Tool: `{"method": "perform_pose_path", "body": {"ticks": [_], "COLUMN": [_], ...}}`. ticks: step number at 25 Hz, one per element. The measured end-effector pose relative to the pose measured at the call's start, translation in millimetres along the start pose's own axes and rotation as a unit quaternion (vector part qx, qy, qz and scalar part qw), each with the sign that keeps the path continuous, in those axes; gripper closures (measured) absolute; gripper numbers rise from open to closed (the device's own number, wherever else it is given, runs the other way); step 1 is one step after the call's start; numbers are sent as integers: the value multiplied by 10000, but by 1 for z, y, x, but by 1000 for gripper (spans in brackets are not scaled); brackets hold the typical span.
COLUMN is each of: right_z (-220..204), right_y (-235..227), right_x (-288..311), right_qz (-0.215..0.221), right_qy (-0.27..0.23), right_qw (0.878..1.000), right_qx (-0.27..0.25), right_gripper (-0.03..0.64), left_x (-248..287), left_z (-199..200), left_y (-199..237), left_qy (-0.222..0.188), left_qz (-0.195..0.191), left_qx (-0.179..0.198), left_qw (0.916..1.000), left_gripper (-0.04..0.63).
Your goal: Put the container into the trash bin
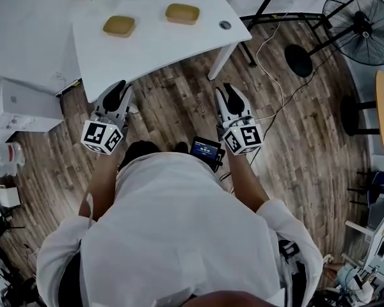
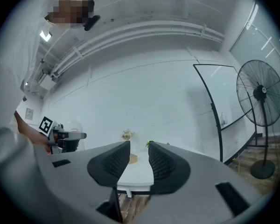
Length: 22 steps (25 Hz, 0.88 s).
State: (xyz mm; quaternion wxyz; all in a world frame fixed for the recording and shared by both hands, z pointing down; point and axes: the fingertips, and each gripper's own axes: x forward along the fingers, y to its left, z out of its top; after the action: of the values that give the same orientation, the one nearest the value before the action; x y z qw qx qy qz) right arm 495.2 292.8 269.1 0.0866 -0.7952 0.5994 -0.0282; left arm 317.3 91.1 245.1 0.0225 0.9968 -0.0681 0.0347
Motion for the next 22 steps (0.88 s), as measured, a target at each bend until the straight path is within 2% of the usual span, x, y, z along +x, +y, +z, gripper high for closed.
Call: {"method": "perform_pose_path", "body": {"ticks": [8, 13, 22], "right_z": [-21, -31, -48], "right_y": [-5, 9, 29], "right_x": [64, 110, 226], "right_qz": [574, 997, 1576], "right_qy": [237, 450, 724], "right_qw": [9978, 9938, 9848], "right_qx": [225, 195, 17], "right_gripper": [480, 482, 482], "left_x": [-6, -19, -35], "left_z": [-4, -18, -30], "left_y": [42, 79, 189], "left_qy": [22, -49, -411], "left_qz": [690, 1161, 2094], "left_qx": [-49, -255, -478], "left_qw": [9976, 9929, 9758], "left_gripper": [500, 500, 500]}}
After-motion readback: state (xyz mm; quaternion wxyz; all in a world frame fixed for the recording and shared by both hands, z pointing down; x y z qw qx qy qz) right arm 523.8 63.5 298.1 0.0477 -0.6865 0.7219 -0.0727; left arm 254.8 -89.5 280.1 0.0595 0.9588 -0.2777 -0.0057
